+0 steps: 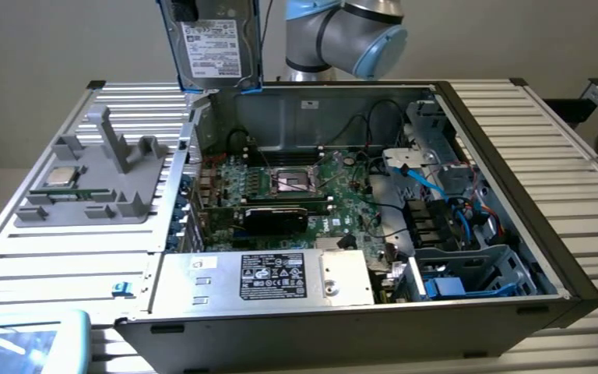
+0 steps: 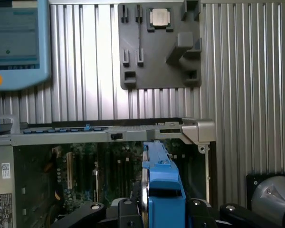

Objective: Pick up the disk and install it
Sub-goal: 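Pick up the disk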

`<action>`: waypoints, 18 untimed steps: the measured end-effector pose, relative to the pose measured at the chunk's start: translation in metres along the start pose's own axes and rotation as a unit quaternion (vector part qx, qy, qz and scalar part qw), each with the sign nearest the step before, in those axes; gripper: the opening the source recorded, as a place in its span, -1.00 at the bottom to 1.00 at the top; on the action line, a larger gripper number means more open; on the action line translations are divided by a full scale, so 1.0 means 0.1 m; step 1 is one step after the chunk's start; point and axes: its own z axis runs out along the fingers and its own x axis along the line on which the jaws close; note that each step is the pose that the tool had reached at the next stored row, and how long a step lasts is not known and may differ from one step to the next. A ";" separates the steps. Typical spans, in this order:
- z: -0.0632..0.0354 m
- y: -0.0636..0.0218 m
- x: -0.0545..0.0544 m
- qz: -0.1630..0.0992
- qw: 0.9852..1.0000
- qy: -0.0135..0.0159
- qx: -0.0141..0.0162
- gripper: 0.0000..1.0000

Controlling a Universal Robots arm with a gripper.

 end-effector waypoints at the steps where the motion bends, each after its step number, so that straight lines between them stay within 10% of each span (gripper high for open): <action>1: 0.000 0.000 0.00 0.000 1.000 0.000 0.000 -0.25; 18: -0.005 -0.200 0.15 0.000 1.000 0.006 0.009 -0.25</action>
